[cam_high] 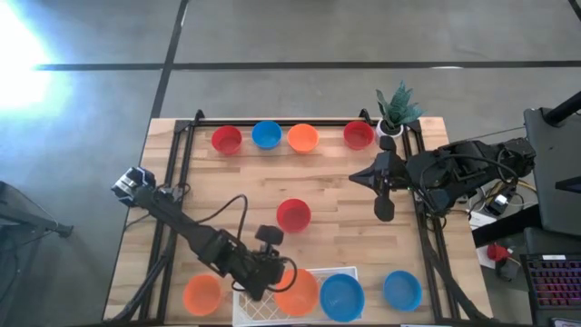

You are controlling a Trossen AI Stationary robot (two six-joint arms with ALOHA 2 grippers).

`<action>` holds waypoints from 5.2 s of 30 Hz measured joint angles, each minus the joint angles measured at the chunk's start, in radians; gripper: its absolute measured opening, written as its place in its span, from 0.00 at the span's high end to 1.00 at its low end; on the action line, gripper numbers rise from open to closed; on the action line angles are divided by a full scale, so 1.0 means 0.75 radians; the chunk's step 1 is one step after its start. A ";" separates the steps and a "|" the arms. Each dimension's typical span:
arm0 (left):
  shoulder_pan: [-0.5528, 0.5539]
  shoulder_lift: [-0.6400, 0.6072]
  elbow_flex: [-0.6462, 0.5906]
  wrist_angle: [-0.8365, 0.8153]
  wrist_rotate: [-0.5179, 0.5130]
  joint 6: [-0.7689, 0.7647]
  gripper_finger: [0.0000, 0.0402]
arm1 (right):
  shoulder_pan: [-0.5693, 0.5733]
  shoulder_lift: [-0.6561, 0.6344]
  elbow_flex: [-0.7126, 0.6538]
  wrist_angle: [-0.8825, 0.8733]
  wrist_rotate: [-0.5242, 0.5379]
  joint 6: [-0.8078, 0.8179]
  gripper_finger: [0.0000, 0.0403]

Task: Pick & Place Mini bowls
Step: Put the middle orange bowl on the shelf, then put the top left red bowl on the shelf

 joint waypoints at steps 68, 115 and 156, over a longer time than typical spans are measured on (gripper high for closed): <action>0.737 -1.006 -0.771 -0.580 -0.447 -1.210 0.86 | 0.000 0.000 -0.001 0.000 0.000 -0.012 0.98; 1.402 -0.566 -0.852 -0.204 0.005 0.429 0.86 | 0.000 0.000 -0.001 0.002 0.000 -0.011 0.98; 1.535 -0.568 -1.095 0.214 -0.002 0.711 0.86 | 0.000 0.000 -0.001 0.001 -0.001 -0.060 0.98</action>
